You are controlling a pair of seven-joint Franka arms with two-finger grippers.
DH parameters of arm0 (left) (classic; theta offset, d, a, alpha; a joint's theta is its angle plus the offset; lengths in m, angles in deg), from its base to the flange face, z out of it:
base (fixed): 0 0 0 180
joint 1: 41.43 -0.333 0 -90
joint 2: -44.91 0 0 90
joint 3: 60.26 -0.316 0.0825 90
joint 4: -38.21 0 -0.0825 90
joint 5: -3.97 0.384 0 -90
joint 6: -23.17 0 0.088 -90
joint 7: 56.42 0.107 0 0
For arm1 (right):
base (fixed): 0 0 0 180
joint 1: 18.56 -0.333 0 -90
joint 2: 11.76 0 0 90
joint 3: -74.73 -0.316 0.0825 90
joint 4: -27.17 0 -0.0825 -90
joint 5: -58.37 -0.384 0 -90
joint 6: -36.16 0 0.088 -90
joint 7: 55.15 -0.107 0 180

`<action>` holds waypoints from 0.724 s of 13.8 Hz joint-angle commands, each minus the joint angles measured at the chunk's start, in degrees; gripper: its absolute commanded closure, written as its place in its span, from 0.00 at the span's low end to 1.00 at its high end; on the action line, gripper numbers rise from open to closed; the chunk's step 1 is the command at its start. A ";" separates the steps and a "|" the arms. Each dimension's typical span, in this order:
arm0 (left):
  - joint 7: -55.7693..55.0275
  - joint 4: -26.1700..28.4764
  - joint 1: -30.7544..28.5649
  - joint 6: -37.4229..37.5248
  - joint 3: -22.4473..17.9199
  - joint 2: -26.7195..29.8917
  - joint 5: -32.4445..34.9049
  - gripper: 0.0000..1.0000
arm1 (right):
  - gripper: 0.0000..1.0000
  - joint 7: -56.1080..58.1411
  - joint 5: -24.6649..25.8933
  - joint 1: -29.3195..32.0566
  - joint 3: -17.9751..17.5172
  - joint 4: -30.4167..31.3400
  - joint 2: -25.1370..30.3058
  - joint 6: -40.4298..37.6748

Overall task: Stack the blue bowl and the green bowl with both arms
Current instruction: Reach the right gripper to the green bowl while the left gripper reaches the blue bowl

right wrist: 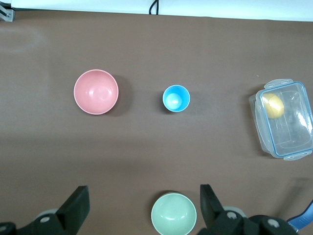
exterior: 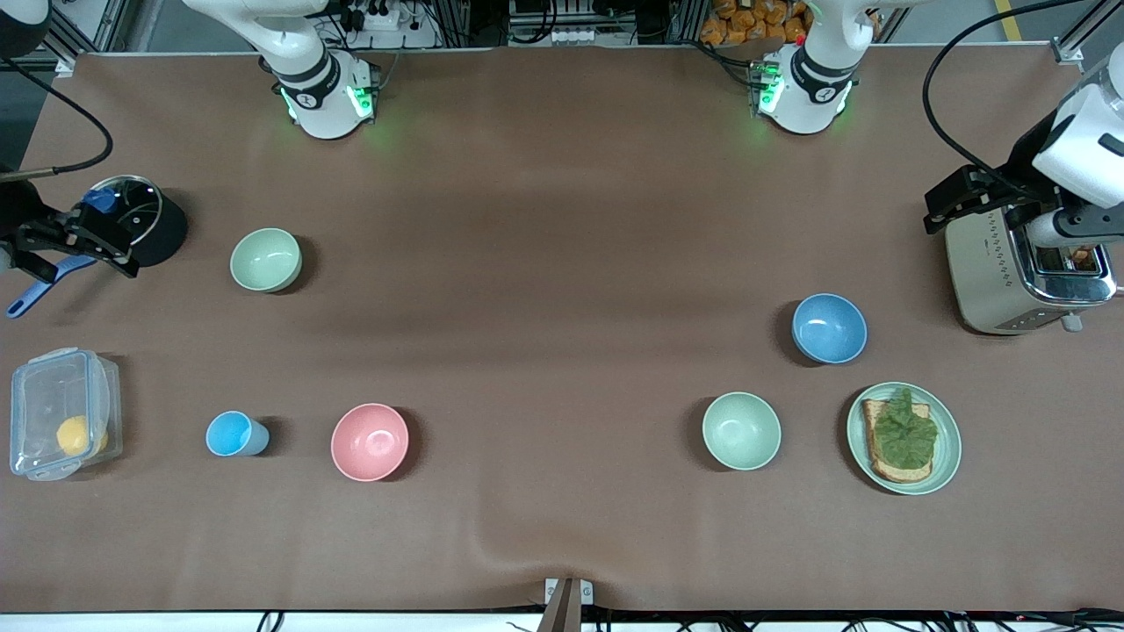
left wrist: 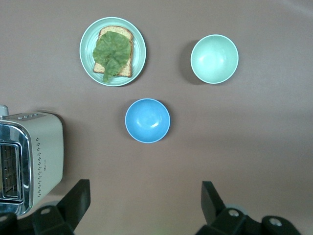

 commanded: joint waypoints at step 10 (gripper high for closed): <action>-1.00 1.10 -0.79 3.54 -0.03 -3.79 0.92 0.00 | 0.00 -0.66 1.73 0.55 0.39 0.56 -6.28 -2.10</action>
